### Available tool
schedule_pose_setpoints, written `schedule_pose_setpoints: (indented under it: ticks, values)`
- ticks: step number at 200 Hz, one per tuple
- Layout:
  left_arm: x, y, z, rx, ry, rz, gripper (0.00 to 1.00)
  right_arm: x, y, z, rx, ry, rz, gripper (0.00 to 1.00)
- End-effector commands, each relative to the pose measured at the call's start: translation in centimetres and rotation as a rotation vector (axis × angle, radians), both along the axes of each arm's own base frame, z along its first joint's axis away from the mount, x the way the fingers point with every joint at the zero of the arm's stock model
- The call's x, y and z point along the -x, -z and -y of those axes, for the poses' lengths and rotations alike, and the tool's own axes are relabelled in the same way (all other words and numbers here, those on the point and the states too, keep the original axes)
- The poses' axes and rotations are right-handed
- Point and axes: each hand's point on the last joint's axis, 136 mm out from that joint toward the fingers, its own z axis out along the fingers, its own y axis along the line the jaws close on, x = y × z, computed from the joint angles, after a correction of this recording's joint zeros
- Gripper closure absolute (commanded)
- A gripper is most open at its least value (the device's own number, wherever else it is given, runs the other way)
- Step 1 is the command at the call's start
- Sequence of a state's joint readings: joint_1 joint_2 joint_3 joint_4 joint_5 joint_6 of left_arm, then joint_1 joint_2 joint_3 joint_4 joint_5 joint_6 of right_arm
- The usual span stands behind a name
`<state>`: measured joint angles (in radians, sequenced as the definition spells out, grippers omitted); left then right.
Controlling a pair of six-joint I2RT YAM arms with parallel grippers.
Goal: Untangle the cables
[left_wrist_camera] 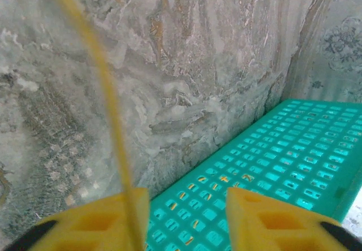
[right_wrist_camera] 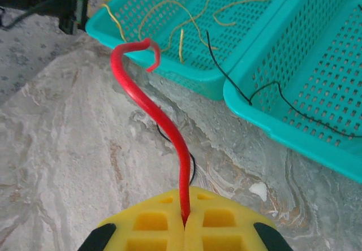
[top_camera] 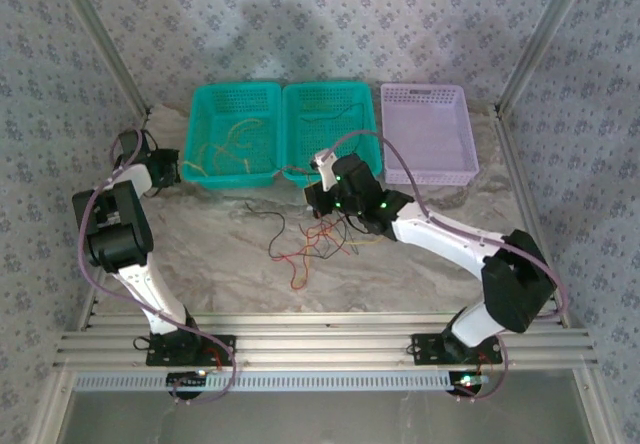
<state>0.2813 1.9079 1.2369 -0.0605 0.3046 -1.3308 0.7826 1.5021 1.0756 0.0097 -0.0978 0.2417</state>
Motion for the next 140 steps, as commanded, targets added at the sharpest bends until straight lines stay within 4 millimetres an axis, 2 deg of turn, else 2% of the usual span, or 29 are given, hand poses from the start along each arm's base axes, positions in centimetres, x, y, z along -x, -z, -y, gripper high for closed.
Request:
schedule_pose_setpoints:
  ticks: [1, 19, 55, 70, 97, 117, 140]
  values:
    - [-0.7, -0.6, 0.1, 0.009, 0.012, 0.030, 0.74, 1.1, -2.6, 0.5, -0.029, -0.017, 0.047, 1.00]
    - [-0.8, -1.3, 0.1, -0.003, 0.022, 0.036, 0.85, 1.4, -3.9, 1.2, -0.045, -0.007, 0.073, 1.00]
    - [0.1, -3.6, -0.4, -0.056, 0.011, 0.036, 0.97, 2.1, -5.6, 2.3, -0.066, 0.003, 0.104, 1.00]
    - [0.5, -5.6, -0.8, -0.117, 0.008, 0.055, 0.99, 2.3, -6.1, 2.7, -0.072, 0.010, 0.116, 1.00]
    - [0.7, -10.3, -0.1, -0.251, 0.055, 0.085, 1.00, 2.6, -6.7, 3.3, -0.083, 0.017, 0.128, 1.00]
    - [0.7, -14.0, 1.2, -0.377, 0.106, 0.108, 1.00, 2.7, -7.0, 3.6, -0.089, 0.022, 0.134, 1.00]
    - [0.1, -17.4, 3.6, -0.528, 0.195, 0.131, 1.00, 2.9, -7.3, 4.1, -0.097, 0.028, 0.142, 1.00]
